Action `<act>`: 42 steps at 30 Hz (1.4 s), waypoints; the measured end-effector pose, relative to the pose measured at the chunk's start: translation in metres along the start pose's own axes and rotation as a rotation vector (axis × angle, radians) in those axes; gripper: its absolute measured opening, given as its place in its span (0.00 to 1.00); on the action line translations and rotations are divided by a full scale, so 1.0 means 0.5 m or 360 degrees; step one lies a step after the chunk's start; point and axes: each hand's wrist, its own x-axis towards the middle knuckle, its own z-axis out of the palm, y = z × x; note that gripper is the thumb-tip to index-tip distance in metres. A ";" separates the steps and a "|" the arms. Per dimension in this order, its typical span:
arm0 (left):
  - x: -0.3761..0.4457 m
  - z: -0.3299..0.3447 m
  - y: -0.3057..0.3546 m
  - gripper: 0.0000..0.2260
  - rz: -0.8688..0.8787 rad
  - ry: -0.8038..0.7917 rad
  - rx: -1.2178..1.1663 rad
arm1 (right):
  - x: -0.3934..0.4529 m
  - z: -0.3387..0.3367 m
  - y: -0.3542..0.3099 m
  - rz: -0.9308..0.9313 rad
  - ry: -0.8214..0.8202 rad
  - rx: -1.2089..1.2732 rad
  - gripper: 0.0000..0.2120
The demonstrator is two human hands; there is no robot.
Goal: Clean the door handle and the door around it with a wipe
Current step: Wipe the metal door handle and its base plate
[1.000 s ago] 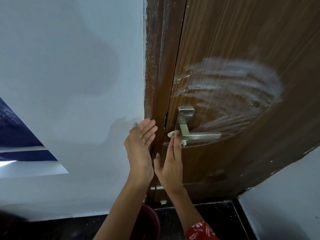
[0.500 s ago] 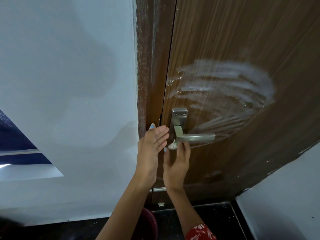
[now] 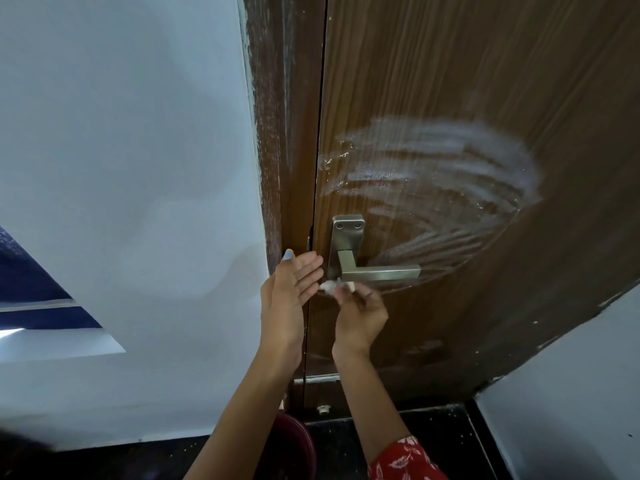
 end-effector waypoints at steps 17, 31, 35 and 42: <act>-0.013 0.006 0.012 0.19 0.0089 0.0058 -0.0012 | -0.011 0.009 -0.203 -0.1153 -0.0406 -0.1946 0.07; -0.030 0.036 -0.004 0.18 -0.0072 -0.0032 -0.0042 | -0.015 0.001 -0.172 -0.1267 -0.0194 -0.1297 0.09; -0.027 0.033 -0.005 0.15 -0.0063 -0.0030 -0.0085 | -0.001 0.002 -0.196 -0.1128 -0.0262 -0.1735 0.06; -0.024 0.038 -0.006 0.17 -0.0034 0.0008 -0.0035 | -0.013 0.008 -0.207 -0.1169 -0.0245 -0.1582 0.06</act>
